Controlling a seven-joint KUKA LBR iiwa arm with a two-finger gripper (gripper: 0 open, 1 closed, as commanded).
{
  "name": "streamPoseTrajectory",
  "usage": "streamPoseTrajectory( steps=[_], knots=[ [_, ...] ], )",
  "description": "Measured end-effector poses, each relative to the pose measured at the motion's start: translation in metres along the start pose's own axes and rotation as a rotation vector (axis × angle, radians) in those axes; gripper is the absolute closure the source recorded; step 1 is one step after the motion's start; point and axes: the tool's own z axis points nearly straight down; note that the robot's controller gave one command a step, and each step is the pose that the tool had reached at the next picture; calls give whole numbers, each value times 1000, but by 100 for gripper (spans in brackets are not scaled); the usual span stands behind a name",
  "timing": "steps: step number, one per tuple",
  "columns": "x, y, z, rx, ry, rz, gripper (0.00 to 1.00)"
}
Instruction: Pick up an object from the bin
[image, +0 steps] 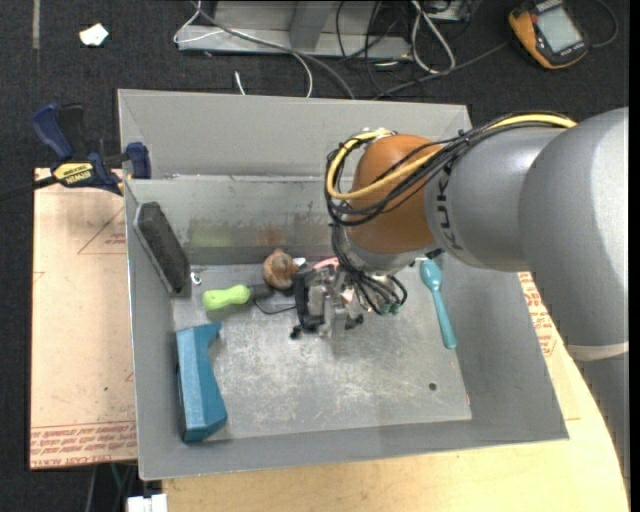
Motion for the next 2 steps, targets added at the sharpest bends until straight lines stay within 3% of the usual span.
streamPoseTrajectory(
  steps=[1, 2],
  knots=[
    [-6, 0, -60, -1, 3, 22, 100],
    [0, 6, -128, -1, 4, 58, 100]
  ],
)
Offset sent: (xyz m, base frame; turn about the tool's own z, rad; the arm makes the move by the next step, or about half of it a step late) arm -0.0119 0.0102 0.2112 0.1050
